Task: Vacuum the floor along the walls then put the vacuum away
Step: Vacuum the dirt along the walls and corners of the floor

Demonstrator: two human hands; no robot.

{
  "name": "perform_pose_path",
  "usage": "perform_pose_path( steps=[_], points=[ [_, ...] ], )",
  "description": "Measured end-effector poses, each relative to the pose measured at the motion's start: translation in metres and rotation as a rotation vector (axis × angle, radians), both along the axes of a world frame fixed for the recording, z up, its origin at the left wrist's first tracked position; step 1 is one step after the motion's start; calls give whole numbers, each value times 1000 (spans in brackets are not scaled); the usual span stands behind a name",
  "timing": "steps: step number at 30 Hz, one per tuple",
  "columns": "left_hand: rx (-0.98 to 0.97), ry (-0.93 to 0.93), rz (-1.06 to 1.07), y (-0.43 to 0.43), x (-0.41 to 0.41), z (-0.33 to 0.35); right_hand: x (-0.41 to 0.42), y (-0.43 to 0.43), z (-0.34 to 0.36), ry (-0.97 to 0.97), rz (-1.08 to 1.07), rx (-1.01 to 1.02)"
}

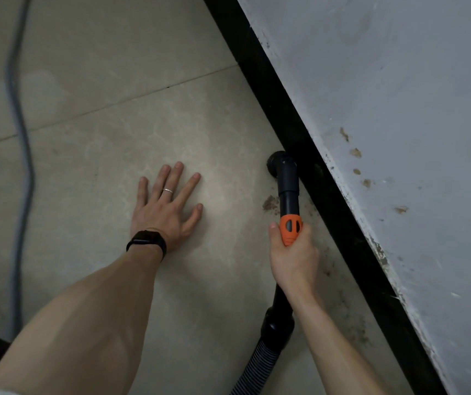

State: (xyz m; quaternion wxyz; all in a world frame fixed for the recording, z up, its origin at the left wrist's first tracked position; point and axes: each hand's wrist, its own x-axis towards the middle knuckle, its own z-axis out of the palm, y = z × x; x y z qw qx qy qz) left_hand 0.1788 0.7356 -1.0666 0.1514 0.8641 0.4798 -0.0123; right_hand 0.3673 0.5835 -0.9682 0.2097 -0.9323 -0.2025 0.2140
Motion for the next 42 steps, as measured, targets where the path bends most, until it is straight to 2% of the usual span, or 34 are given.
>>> perform_pose_path(
  steps=[7,13,24,30,42],
  points=[
    [3,1,-4,-1,0,0,15,59,5,-127,214,-81],
    [-11,8,-5,0,0,3,18,96,16,-82,280,-102],
    [2,8,-8,0,0,1,24,20,24,11,94,-98],
    [7,-5,-7,0,0,-1,29,-7,24,76,10,-27],
    [-5,-7,-7,0,-1,-5,-10,-50,24,150,120,-38]
  ],
)
